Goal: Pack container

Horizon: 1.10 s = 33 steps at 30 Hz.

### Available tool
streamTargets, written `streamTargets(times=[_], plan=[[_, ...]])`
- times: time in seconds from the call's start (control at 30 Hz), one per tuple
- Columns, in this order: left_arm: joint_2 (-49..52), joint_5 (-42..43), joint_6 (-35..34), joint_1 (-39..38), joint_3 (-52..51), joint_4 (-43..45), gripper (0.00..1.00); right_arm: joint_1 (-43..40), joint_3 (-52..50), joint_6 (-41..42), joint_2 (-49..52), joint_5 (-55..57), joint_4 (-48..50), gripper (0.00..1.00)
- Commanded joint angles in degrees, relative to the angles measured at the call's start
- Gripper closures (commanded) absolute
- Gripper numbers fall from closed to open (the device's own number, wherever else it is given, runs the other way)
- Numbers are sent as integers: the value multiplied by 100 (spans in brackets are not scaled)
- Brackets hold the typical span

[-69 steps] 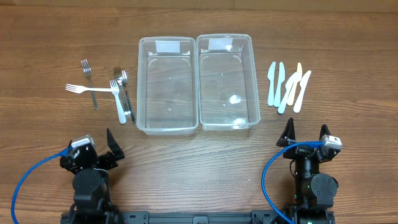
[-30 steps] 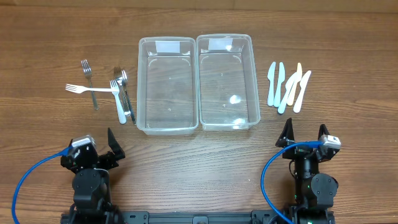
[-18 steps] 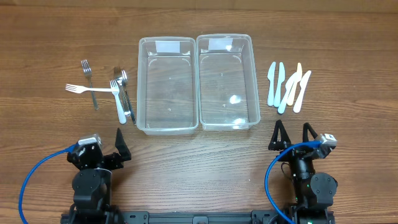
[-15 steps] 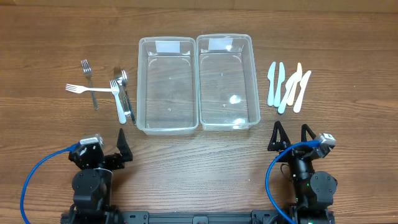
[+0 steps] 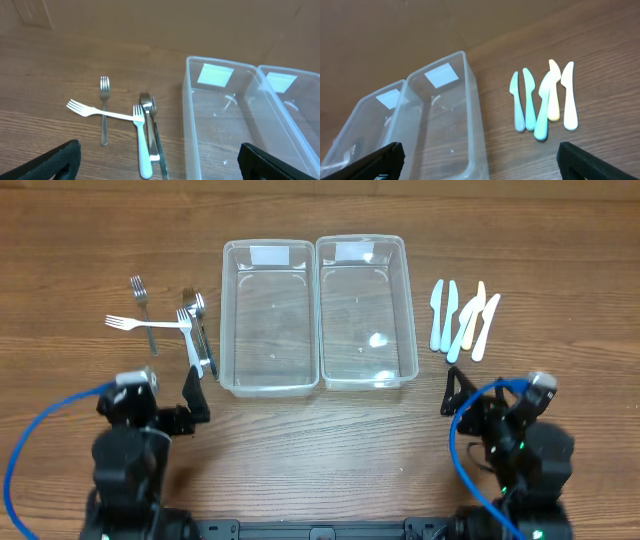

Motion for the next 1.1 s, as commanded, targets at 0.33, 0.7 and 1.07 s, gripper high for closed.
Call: streamTargets(times=[0.33,0.7,1.07], plan=[[3845,94,323,22,3373,-1412,0,11,4225,-302,3926,11,-2269,0],[4837,92,468,22,3670,-1703,0,-184,5082,-975,6109,-144,-2680,0],[4896,90,468,22,3670,-1707,0,-789,5082,-1034,7029,-79,-2723,1]])
